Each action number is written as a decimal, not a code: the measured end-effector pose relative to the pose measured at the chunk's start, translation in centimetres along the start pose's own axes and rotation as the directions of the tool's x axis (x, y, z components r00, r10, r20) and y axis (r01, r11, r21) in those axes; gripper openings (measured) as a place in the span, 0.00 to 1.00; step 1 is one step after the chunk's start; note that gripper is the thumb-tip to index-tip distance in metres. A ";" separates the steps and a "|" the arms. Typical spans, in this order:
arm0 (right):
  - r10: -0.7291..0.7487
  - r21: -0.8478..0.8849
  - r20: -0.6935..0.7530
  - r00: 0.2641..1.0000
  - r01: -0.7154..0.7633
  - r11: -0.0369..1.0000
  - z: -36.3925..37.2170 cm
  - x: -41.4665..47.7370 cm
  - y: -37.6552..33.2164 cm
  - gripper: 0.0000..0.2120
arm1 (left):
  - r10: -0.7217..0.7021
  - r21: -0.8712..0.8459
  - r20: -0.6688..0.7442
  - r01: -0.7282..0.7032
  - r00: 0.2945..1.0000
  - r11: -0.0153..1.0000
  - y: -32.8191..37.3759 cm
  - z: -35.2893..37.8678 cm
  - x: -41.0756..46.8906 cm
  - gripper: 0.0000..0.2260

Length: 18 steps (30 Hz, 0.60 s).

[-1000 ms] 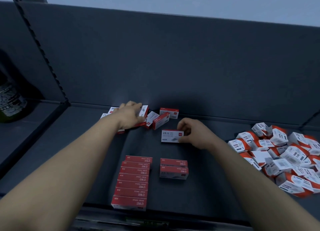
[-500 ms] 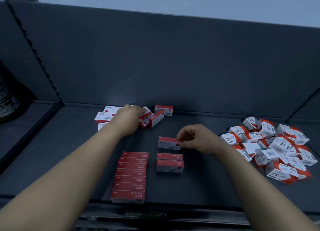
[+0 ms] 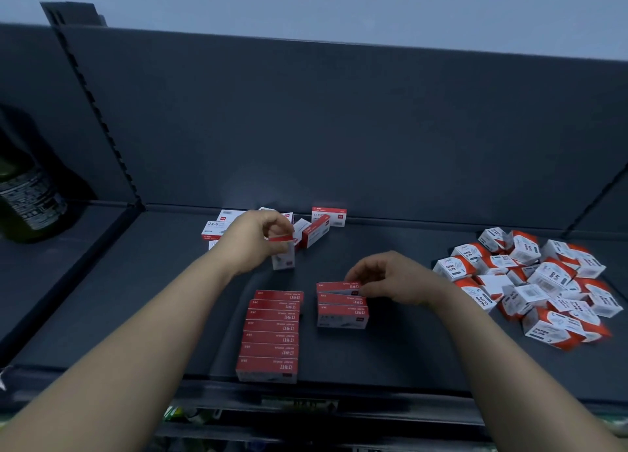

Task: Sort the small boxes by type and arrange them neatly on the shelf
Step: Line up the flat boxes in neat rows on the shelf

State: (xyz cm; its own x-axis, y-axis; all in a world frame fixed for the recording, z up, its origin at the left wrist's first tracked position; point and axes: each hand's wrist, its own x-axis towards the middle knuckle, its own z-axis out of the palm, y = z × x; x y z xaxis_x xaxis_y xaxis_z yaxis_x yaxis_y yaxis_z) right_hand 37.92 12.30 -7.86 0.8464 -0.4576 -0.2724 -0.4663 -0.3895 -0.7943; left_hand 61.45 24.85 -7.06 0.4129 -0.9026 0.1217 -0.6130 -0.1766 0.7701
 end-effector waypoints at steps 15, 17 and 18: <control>-0.098 -0.018 -0.301 0.948 0.097 0.995 0.7 -0.1 -1.1 0.09 | 0.074 -0.014 0.093 -0.073 0.993 0.997 4.4 3.9 -1.8 0.04; -0.073 -0.096 -0.223 0.972 0.052 0.994 1.2 0.3 -0.9 0.11 | 0.038 0.101 0.156 -0.054 0.987 0.993 4.1 3.7 -2.1 0.03; -0.051 -0.123 -0.175 0.983 0.030 0.992 1.5 0.5 -0.8 0.11 | 0.012 0.131 0.190 -0.038 0.982 0.991 3.9 3.6 -2.4 0.03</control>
State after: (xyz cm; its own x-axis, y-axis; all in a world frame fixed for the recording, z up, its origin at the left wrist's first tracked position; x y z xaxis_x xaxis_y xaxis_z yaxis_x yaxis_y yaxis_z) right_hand 39.08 13.58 -8.17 0.8112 -0.5697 -0.1320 -0.4687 -0.4985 -0.7292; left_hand 55.67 24.90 -6.58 0.2697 -0.9629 0.0097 -0.7112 -0.1923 0.6762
